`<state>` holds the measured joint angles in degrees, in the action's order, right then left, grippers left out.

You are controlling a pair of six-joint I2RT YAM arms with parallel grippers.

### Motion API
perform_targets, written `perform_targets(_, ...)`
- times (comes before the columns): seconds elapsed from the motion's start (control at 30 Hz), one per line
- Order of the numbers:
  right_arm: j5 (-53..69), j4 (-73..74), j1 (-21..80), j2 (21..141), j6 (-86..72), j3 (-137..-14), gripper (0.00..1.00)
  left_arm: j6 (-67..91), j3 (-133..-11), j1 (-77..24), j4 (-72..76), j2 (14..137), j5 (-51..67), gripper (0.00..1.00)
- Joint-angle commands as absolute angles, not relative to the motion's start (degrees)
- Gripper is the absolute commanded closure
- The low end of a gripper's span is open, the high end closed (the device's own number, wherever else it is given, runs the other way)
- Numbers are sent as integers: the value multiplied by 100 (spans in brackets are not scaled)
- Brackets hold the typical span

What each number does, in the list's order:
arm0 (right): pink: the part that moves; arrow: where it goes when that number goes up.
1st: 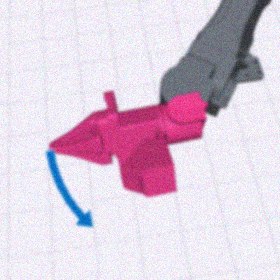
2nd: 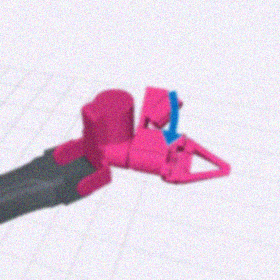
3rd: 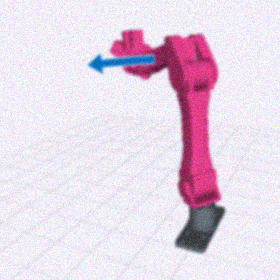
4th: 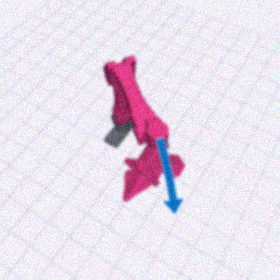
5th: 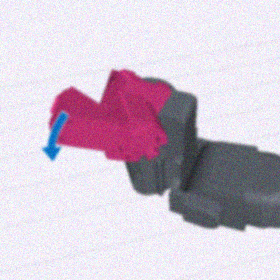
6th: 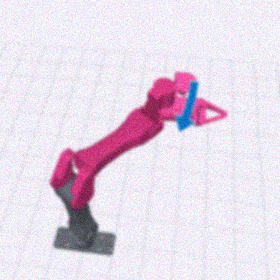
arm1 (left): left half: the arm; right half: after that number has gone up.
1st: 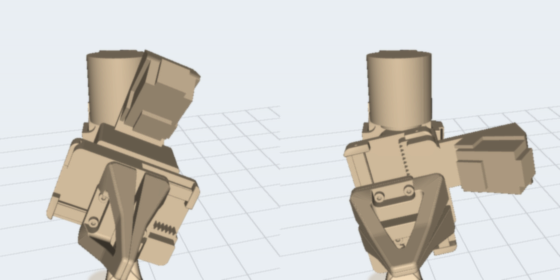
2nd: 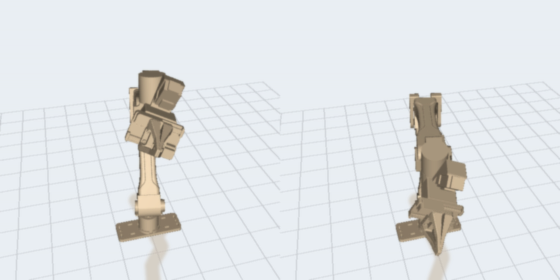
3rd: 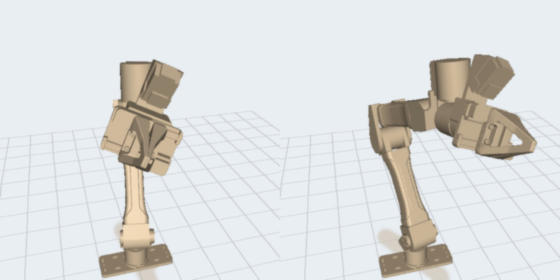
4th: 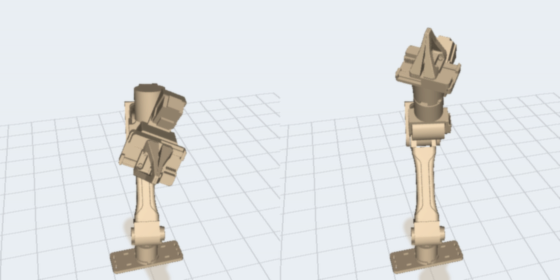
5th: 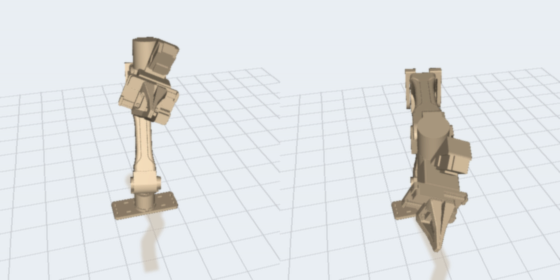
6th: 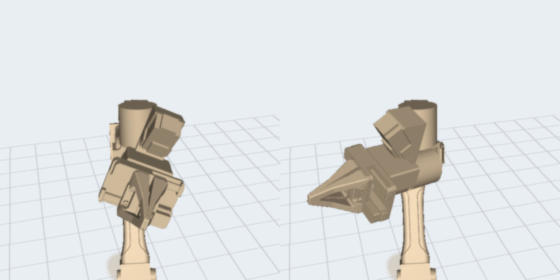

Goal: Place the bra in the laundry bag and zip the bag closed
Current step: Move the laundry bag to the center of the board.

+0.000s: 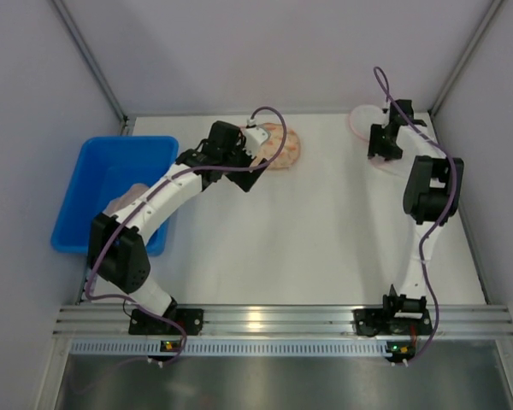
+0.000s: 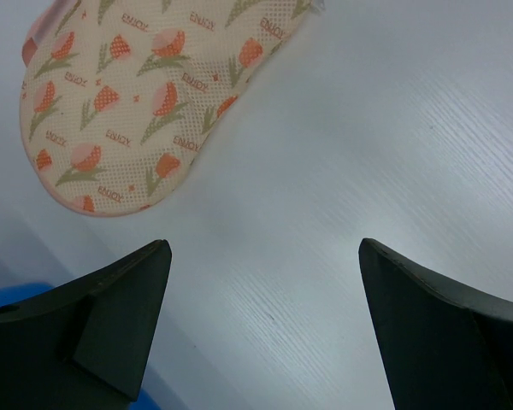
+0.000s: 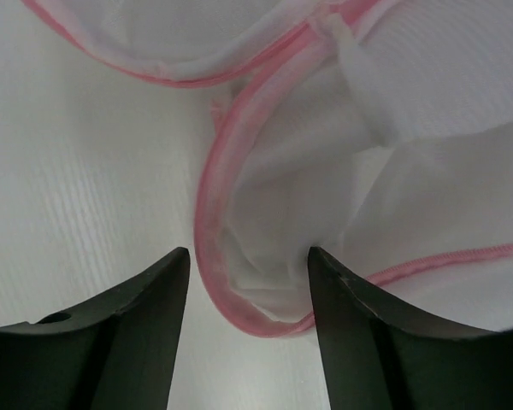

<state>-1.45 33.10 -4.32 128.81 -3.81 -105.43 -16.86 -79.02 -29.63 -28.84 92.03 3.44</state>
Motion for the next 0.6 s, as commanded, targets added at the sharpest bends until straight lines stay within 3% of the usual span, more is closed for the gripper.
perform_targets(0.0, 1166, 4050, -492, 12692, 226, -10425, 44, -1415, -7972, -2944, -2795, 8956, 404, 2)
perform_targets(0.17, 2563, 4842, -405, 11919, 851, -9083, 56, -1047, -7884, -2874, -2988, 8921, 702, 3)
perform_targets(0.37, 2875, 5878, -89, 10461, 2450, -7736, 60, -485, -7445, -2751, -2997, 8789, 1914, 7)
perform_targets(0.57, 2294, 5924, -175, 9063, 2831, -7382, 53, 403, -7383, -2786, -2699, 9279, 2925, 11)
